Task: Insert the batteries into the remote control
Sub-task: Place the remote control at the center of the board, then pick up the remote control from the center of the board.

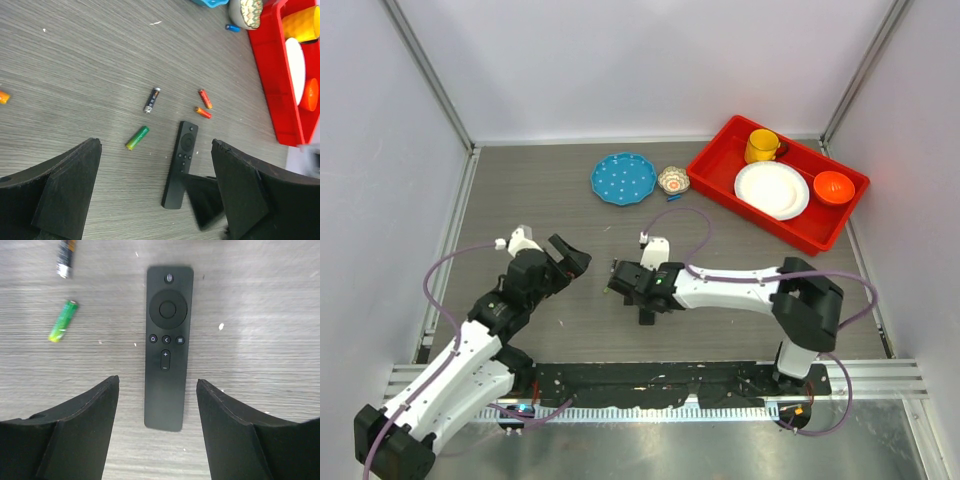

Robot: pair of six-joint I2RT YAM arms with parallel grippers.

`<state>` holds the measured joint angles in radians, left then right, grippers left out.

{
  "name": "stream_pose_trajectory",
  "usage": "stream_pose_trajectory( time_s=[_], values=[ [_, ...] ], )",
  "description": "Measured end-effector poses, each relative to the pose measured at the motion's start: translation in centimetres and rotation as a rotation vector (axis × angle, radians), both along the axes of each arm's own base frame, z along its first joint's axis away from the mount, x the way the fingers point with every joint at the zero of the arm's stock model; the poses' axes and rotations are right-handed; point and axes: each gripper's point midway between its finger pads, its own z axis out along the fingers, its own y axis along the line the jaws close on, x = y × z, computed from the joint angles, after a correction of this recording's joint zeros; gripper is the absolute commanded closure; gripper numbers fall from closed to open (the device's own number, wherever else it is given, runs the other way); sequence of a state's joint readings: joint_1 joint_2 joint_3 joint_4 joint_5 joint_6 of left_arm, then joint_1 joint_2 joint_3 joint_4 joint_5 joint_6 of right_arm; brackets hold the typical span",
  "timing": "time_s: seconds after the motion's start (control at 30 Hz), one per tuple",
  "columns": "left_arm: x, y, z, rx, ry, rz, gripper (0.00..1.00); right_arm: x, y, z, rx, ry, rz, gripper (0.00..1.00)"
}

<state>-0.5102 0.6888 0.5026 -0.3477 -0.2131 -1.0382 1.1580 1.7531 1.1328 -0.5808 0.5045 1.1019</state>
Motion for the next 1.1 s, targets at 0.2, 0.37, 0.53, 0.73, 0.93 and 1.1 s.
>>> stream_pose_trajectory(
  time_s=[0.2,0.37,0.53,0.73,0.93,1.1],
  values=[
    [0.4,0.5,-0.7,0.102,0.031,-0.019,0.00,2.2,-3.0,10.5,-0.008,-0.268,0.012,0.09],
    [2.0,-0.7,-0.7,0.204,0.097,-0.071,0.00,3.0,-9.1,16.7,-0.001,-0.488,-0.045,0.09],
    [2.3,-5.2,-1.3,0.329,0.137,-0.183,0.00,2.7,-12.6,15.2,-0.093,-0.541,-0.011,0.12],
    [-1.2,-11.5,-3.3,0.480,0.127,-0.355,0.00,1.7,-13.9,14.6,-0.089,-0.551,0.066,0.10],
    [-1.8,-12.8,-6.5,0.518,0.169,-0.377,0.00,0.5,-14.9,15.7,0.040,-0.584,0.094,0.09],
    [-1.8,-13.7,-7.3,0.527,0.176,-0.428,0.01,0.0,-15.1,14.9,0.064,-0.572,0.111,0.09]
  ],
)
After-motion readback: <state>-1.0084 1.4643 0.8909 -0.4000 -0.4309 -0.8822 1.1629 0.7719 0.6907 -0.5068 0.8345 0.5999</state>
